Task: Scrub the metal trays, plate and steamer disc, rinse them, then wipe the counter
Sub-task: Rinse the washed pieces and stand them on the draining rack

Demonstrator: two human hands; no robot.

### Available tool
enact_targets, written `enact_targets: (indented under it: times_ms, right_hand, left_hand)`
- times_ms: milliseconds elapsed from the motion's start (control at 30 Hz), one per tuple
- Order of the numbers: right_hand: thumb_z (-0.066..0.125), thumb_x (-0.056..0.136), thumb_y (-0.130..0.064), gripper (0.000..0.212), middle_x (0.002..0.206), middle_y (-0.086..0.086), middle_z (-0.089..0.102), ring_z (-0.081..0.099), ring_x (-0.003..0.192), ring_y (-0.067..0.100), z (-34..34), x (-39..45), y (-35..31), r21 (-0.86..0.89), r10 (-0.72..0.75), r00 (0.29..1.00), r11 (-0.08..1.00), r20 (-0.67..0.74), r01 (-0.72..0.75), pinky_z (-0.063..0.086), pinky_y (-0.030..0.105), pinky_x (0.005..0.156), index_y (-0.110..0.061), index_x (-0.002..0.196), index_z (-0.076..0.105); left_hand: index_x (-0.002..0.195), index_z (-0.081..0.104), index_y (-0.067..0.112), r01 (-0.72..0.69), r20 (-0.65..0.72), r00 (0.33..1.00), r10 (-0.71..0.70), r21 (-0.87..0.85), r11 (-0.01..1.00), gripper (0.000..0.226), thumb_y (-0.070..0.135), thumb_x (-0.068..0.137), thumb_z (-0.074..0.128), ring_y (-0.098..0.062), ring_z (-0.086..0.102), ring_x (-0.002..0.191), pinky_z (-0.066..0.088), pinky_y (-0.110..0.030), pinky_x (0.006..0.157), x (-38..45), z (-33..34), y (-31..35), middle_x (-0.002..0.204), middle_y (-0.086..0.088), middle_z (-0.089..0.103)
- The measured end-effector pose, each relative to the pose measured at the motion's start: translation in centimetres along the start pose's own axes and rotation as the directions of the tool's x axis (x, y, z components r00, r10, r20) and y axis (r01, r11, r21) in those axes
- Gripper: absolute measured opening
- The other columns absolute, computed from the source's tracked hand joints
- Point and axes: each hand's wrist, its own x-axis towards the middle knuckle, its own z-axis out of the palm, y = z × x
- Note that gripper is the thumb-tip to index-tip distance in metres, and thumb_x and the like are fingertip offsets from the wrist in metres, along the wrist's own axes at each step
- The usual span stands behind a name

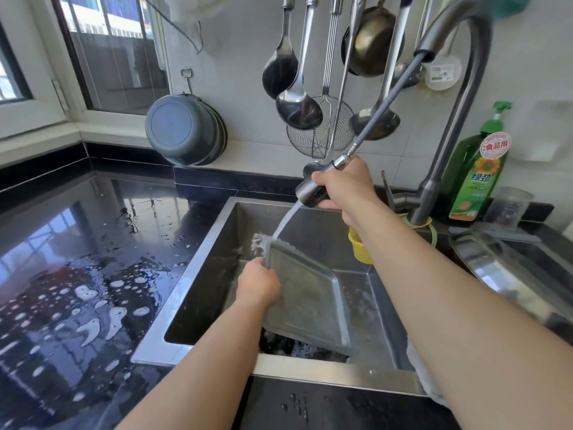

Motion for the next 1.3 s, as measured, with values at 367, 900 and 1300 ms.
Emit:
enact_targets:
  times_ms: [367, 900, 1300]
  right_hand:
    - [0.077, 0.08, -0.019, 0.037, 0.105, 0.007, 0.06, 0.065, 0.092, 0.031, -8.2, -0.5, 1.2, -0.567, -0.033, 0.996, 0.824, -0.081, -0.019, 0.063, 0.049, 0.074, -0.016, 0.108, 0.053]
    - [0.073, 0.085, -0.019, 0.038, 0.11, 0.005, 0.057, 0.06, 0.096, 0.027, -7.8, -2.6, 1.3, -0.501, -0.048, 0.999, 0.865, -0.02, 0.032, 0.06, 0.047, 0.083, -0.02, 0.113, 0.047]
    - [0.067, 0.093, -0.024, 0.043, 0.105, 0.005, 0.049, 0.054, 0.102, 0.028, -14.3, -4.1, 0.3, -0.73, -0.058, 0.998, 0.68, 0.034, 0.064, 0.052, 0.041, 0.088, -0.01, 0.127, 0.044]
  left_hand:
    - [0.115, 0.071, 0.026, 0.105, -0.011, 0.993, -0.117, -0.369, 0.923, 0.041, 0.02, 0.079, 0.054, -0.035, 0.072, 0.095, 0.062, -0.055, 0.084, 2.8, -0.1, -2.0, 0.102, -0.005, 0.075]
    - [0.099, 0.064, 0.004, -0.266, 0.232, 0.957, 0.176, 0.451, 0.852, 0.013, 0.005, 0.1, 0.05, -0.032, 0.072, 0.088, 0.064, -0.04, 0.073, -2.1, 0.3, 5.0, 0.105, -0.015, 0.07]
    - [0.104, 0.076, 0.039, -0.633, 0.492, 0.68, 0.544, 0.768, 0.096, 0.024, 0.058, 0.094, 0.064, -0.017, 0.057, 0.1, 0.05, -0.033, 0.084, -3.9, -1.2, 9.9, 0.099, 0.007, 0.053]
